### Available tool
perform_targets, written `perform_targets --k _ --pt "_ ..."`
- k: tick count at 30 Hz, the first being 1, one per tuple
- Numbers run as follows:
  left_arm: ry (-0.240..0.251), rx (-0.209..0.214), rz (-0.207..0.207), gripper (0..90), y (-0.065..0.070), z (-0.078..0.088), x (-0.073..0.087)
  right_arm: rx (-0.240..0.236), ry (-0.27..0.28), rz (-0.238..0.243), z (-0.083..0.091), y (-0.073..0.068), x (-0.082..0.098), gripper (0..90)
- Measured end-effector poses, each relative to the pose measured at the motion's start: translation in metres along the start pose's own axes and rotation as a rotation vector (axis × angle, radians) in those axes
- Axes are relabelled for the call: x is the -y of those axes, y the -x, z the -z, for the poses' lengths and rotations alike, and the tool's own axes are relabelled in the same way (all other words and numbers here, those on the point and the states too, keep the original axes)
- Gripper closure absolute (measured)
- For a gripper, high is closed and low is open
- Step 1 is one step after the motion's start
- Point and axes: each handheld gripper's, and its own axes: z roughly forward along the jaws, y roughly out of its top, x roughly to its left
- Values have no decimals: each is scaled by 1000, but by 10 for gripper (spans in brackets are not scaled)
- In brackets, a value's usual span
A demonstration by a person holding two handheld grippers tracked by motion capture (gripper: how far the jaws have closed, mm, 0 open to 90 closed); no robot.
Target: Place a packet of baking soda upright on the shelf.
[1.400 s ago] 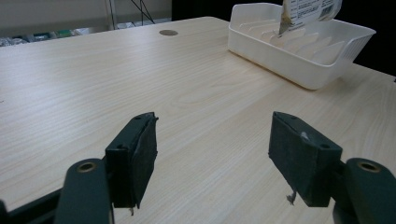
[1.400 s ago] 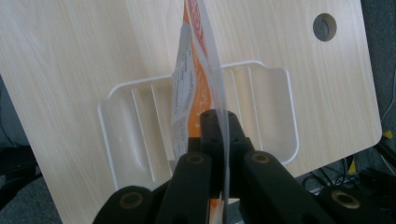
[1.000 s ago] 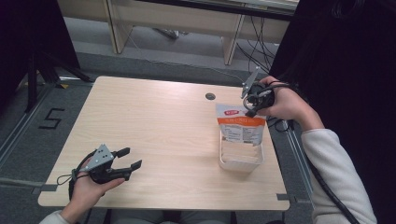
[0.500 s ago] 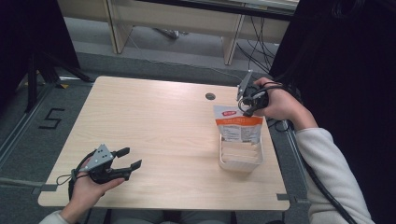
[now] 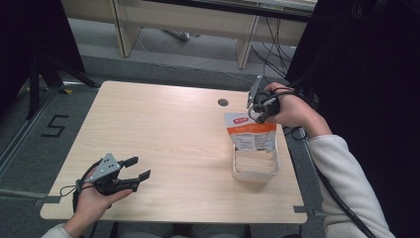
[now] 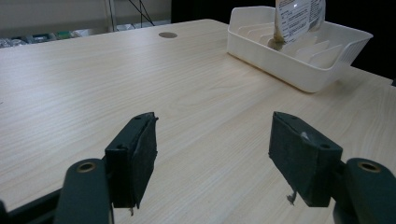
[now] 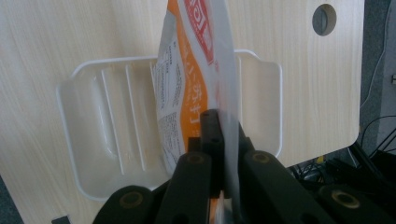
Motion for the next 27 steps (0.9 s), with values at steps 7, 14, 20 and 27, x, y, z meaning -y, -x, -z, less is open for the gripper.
perform_targets --k 7,14,20,27 --pt "-1 5 -9 319 0 -1 0 -8 -10 -1 -5 -3 -1 900" --pt "10 3 17 320 2 -2 0 -5 -10 10 -7 -3 2 900" --pt "6 -3 20 320 2 -1 0 -13 -8 14 -8 -3 1 900" --pt "13 0 -2 319 1 0 -2 -7 -12 21 -12 -4 1 900"
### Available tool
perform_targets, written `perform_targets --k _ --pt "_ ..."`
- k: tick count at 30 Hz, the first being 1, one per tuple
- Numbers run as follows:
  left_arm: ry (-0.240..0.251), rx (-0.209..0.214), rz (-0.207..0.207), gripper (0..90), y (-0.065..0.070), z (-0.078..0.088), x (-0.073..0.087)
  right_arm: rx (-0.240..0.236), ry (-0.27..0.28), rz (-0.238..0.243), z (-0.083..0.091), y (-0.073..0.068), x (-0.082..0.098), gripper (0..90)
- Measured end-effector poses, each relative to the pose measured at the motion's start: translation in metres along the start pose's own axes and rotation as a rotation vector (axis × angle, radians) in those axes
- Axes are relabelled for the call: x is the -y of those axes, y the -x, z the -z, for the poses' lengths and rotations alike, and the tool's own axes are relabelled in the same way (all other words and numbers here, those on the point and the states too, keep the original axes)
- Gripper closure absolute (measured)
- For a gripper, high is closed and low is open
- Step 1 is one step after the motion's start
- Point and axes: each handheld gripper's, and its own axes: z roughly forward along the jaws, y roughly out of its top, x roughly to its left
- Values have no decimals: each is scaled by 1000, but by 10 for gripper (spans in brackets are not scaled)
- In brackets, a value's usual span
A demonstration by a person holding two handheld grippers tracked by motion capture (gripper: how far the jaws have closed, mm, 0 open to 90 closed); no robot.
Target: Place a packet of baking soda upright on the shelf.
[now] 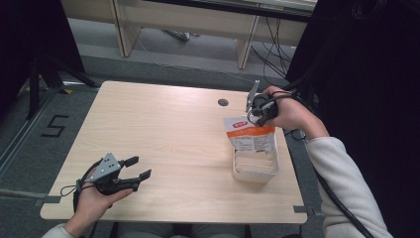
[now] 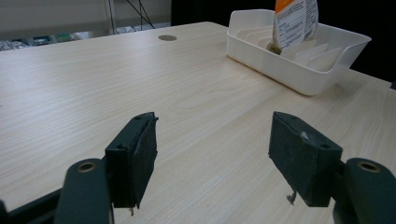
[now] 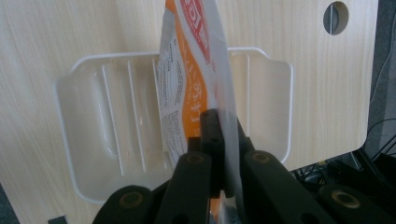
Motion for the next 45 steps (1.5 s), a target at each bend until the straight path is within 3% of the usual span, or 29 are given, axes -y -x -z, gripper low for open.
perform_targets --k 7,8,9,12,16,18,21,22,31,32,34,35,37,44,45 --pt "7 0 24 318 0 0 1 -6 8 -12 -4 -2 2 900" --pt "5 3 6 318 -2 1 0 -11 12 -5 -5 -1 3 900" --pt "3 0 7 318 -2 1 1 -9 4 -23 -6 -2 4 900" --pt "-1 4 1 318 -2 0 1 -11 6 -4 -9 -2 5 900" --pt "-6 0 -3 317 -1 0 1 -15 1 -36 -12 -4 8 900" --pt "-1 -2 22 317 -1 -1 2 -26 -2 -35 -14 -3 10 900" --pt "0 -6 23 316 -1 0 1 -18 1 -24 -17 -2 13 900" --pt "-1 -4 23 317 -1 0 1 -20 -5 -47 -17 -3 14 900" --pt "-10 -4 23 317 -1 0 2 -32 1 -48 -18 -2 17 900" --pt "-9 -4 22 316 -1 0 2 -28 -4 -66 -18 -3 18 900" --pt "-6 -6 20 316 -1 0 1 -29 -1 -41 -20 0 19 900" --pt "-5 -6 13 316 -1 0 1 -30 -11 -64 -19 -2 20 900" --pt "2 -10 28 314 -1 0 1 -29 2 -53 -20 -1 21 900" --pt "-6 -10 13 314 -1 0 1 -33 0 -69 -22 -1 27 900" --pt "-7 -10 14 315 -2 0 1 -29 4 -40 -23 2 29 900"
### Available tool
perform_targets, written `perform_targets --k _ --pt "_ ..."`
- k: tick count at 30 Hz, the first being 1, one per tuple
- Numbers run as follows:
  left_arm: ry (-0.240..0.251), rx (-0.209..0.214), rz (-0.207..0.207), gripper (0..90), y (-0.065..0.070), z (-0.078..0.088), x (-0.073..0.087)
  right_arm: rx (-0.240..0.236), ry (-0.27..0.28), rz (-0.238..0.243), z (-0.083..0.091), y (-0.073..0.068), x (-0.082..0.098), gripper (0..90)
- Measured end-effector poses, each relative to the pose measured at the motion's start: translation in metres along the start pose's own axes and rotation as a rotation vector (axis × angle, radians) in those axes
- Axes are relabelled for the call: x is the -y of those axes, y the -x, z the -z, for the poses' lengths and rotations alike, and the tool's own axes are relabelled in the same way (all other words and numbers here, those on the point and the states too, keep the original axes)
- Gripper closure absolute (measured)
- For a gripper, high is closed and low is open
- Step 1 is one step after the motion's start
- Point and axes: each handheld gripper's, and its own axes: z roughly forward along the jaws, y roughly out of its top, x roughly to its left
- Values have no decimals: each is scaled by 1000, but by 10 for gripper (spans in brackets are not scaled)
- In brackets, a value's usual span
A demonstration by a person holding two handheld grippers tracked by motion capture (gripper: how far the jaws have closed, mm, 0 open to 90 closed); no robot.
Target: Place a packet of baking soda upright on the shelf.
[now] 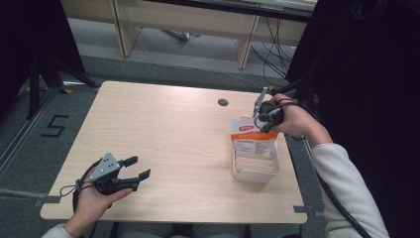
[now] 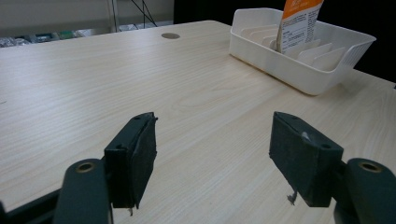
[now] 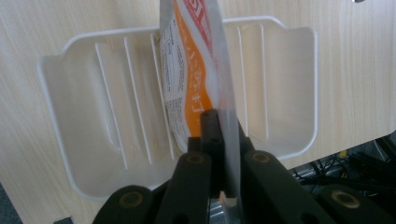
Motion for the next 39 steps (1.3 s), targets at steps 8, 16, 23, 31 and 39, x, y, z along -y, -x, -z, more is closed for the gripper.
perform_targets --k 8,16,23,31,39 --pt "0 -1 -2 315 0 0 0 -15 -1 -41 -3 -1 6 900" --pt "-3 -3 -1 314 0 0 0 -25 -3 -53 -7 -2 12 900" --pt "-3 -3 -1 314 0 0 0 -27 -18 -51 -9 -1 16 900" --pt "-10 -3 -4 314 -1 0 1 -21 38 -93 -5 -5 12 689" --pt "-5 2 -2 314 -1 0 1 3 121 -118 2 -12 -2 530"
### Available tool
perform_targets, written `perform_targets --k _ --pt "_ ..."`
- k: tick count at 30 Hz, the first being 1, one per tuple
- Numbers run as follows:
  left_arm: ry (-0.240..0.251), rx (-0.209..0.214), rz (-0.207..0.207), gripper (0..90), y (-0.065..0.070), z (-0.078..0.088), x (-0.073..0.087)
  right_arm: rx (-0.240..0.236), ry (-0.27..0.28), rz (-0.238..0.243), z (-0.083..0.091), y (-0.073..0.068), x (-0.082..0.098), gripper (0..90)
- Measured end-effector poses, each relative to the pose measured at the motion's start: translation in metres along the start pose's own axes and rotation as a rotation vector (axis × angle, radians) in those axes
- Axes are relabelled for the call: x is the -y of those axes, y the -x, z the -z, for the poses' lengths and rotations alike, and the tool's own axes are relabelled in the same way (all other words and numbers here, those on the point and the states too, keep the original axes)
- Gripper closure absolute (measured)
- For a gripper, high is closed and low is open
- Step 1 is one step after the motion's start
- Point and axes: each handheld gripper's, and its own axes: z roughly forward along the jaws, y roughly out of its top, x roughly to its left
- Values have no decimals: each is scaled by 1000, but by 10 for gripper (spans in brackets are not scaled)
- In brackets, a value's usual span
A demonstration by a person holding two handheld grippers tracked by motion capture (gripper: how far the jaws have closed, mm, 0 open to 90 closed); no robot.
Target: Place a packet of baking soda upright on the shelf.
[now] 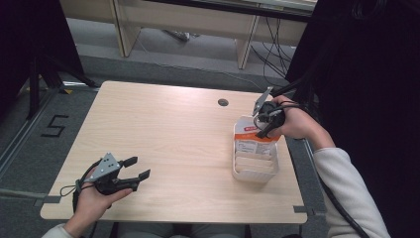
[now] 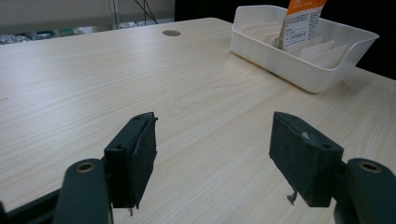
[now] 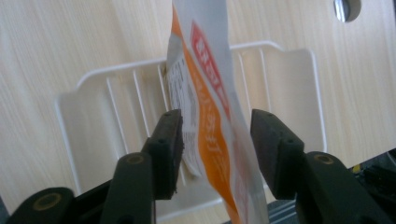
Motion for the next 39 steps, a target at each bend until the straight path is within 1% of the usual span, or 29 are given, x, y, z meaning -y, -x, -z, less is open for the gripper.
perform_targets --k 3,5,6,7,8,9,11,12,15,17,18,19,20,21,22,23,25,26,28,29,30,31,32,33,34,35,36,38,39 --pt "-6 -2 -7 314 0 0 0 -9 54 -1 2 -6 -8 506" --pt "-4 -3 -2 314 0 0 0 9 73 23 3 -9 -14 498" --pt "-4 -3 -3 314 0 0 0 13 76 18 4 -12 -16 493" --pt "1 3 -2 314 0 0 0 25 83 29 4 -14 -19 493" --pt "0 3 -2 314 0 0 0 20 94 44 5 -15 -22 491" --pt "-3 -1 -2 314 1 0 0 29 99 37 6 -18 -24 485" --pt "-6 -1 -2 314 1 0 0 56 101 52 7 -22 -29 472" --pt "-7 -1 -3 314 1 0 0 71 100 71 7 -23 -30 471" --pt "-11 0 -6 314 1 0 0 89 107 88 7 -32 -37 471" --pt "-9 0 0 314 1 0 1 99 125 111 8 -37 -42 468" --pt "-10 1 4 314 2 0 1 110 115 114 9 -40 -44 464" --pt "-10 2 6 314 2 0 1 115 120 130 9 -43 -46 460" --pt "-9 3 7 314 2 0 1 115 121 126 9 -47 -48 459" --pt "-9 4 8 314 2 0 1 115 120 141 9 -49 -50 460" --pt "-9 3 22 314 3 -1 1 117 126 149 8 -52 -51 459" --pt "-10 1 22 314 3 -1 1 114 120 141 8 -56 -53 457" --pt "-10 4 21 314 3 -1 2 110 142 160 6 -61 -55 459" --pt "-10 1 22 313 3 -1 2 107 137 153 6 -64 -56 459" --pt "-9 4 22 314 3 -1 1 102 140 160 3 -70 -58 458" --pt "-6 6 8 314 2 0 1 98 146 175 2 -72 -59 459" --pt "-4 7 5 314 2 0 1 107 169 235 1 -72 -61 460" --pt "2 13 5 314 1 0 1 102 160 214 1 -77 -61 460" --pt "-4 3 7 313 1 0 1 106 159 233 1 -80 -62 461" --pt "-1 0 32 314 2 -1 1 94 155 197 2 -85 -62 461" --pt "-5 1 33 313 2 -1 2 100 178 234 0 -85 -63 461" --pt "-7 8 13 313 2 -1 1 98 188 261 -1 -86 -64 461" --pt "-9 10 15 314 2 -1 1 91 177 223 -2 -90 -64 462" --pt "-3 13 14 313 2 -2 1 77 179 219 -7 -96 -63 462" --pt "-9 8 15 314 2 -1 1 74 196 267 -11 -96 -64 462"
